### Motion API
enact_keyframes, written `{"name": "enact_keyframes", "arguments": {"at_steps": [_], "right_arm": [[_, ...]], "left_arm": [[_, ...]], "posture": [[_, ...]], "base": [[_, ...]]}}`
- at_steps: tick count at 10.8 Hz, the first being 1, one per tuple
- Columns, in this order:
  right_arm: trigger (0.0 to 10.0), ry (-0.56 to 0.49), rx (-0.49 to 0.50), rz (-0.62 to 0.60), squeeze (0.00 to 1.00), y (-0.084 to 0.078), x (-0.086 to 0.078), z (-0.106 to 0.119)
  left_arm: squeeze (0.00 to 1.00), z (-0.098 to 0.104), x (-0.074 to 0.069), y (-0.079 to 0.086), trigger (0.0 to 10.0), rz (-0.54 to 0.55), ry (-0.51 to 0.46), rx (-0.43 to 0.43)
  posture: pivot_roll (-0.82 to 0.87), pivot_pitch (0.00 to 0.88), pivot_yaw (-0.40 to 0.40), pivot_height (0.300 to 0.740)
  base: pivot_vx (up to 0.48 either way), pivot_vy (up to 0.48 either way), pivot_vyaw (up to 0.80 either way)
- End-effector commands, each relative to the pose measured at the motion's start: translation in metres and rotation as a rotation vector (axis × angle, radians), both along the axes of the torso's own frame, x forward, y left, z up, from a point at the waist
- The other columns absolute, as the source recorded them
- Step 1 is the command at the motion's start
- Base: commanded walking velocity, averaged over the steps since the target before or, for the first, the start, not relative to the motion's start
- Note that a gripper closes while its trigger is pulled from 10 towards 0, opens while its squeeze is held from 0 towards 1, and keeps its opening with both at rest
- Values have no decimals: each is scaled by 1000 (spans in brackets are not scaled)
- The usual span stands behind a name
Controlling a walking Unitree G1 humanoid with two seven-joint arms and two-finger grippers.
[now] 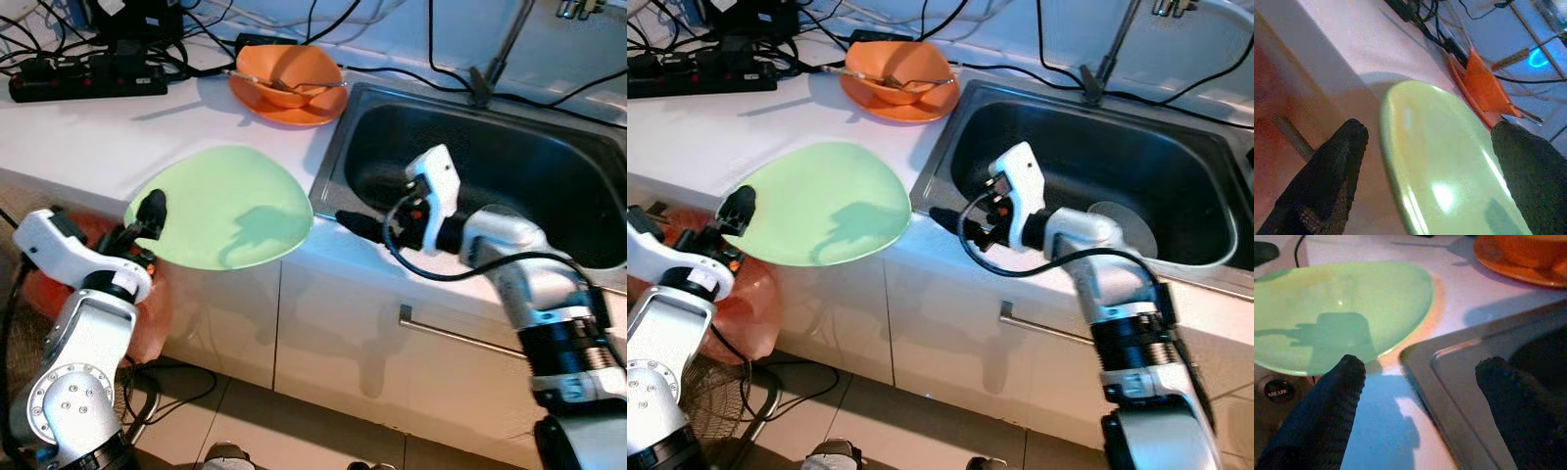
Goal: Kitchen organization
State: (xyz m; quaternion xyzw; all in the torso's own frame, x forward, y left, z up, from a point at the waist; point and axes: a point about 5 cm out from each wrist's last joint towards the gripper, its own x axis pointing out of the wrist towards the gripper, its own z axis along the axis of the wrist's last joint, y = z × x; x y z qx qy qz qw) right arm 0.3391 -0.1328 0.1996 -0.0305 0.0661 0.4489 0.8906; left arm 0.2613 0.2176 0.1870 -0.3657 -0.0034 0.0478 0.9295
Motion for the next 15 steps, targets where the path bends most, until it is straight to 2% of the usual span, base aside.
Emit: {"name": "enact_keyframes", "arguments": {"at_steps": [1, 2, 3, 4, 8, 15], "right_arm": [[10000, 3, -5, 24, 0, -1, -3, 1], [10000, -1, -9, 32, 0, -1, -5, 2], [10000, -6, -11, 44, 0, 1, -7, 3], [10000, -12, -14, 65, 0, 1, -11, 4], [10000, -13, -26, 158, 0, -1, -26, 4], [10000, 6, -27, 145, 0, -1, -28, -2]], "left_arm": [[0, 0, 2, -7, 10000, -39, 9, -20], [0, -1, 5, -11, 9451, -62, 16, -65], [0, -4, 6, -11, 1137, -61, 38, -112], [0, -6, 7, -11, 0, -64, 59, -142], [0, 1, 14, -10, 0, -67, 43, -197], [0, 4, 14, -15, 0, -90, 26, -273]], "posture": [[253, 78, -44, 740], [254, 78, -42, 740], [252, 79, -39, 740], [250, 81, -38, 740], [235, 92, -37, 740], [235, 104, -32, 740]], "base": [[0, 0, 0], [0, 0, 0], [0, 0, 0], [0, 0, 0], [0, 0, 0], [0, 0, 0]]}}
